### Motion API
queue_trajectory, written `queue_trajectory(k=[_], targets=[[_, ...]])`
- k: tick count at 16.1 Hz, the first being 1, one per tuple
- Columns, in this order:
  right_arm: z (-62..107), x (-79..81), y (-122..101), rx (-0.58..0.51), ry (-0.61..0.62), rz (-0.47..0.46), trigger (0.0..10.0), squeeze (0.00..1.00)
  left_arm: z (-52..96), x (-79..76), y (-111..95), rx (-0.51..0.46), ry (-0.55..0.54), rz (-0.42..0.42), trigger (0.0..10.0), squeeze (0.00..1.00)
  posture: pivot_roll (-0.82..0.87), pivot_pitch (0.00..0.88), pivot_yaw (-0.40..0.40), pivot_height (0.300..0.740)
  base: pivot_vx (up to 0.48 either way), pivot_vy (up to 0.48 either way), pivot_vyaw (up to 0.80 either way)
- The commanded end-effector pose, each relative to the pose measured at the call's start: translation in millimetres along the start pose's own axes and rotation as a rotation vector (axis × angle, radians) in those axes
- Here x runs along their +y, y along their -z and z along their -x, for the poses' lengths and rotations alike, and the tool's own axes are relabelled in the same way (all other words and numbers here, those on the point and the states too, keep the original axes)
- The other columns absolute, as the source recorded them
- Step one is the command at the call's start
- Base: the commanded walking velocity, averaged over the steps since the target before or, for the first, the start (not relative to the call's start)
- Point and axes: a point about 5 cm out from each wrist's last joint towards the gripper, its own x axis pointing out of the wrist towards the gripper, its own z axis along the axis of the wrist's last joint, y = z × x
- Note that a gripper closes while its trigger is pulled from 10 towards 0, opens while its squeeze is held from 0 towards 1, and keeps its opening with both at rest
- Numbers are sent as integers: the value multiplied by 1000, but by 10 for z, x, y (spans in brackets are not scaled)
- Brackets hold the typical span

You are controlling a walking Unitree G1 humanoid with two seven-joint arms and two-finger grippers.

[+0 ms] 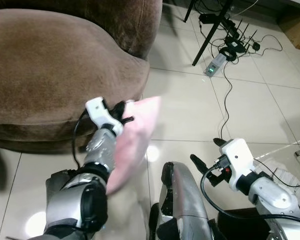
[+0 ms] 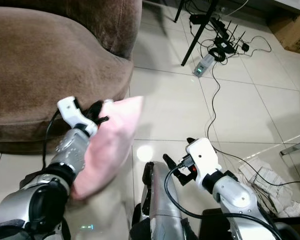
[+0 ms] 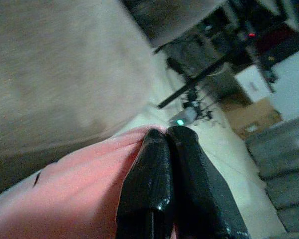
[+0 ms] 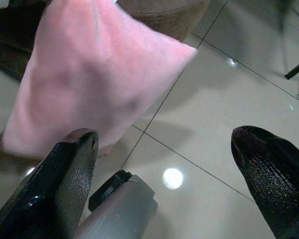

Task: Move the pillow to the sofa from floor

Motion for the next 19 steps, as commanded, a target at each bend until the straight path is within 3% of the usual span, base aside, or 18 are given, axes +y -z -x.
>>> queue_trajectory(k=[1, 5, 12, 19], targets=[[11, -39, 58, 23, 25, 11, 10000, 125, -105, -233, -112, -55, 104, -24, 0, 0, -234, 176, -223, 477, 0, 0, 0], [-62, -38, 76, 11, 31, 6, 10000, 133, -209, -492, -342, -142, 222, -44, 0, 0, -213, 163, -209, 477, 0, 0, 0], [-269, 15, 149, -14, 63, -50, 10000, 129, -281, -614, -639, -188, 294, -128, 0, 0, -162, 122, -167, 481, 0, 0, 0], [-549, 182, 420, 32, 77, -119, 10000, 161, -286, -646, -823, -202, 336, -201, 0, 0, -67, 78, -112, 537, 0, 0, 0]])
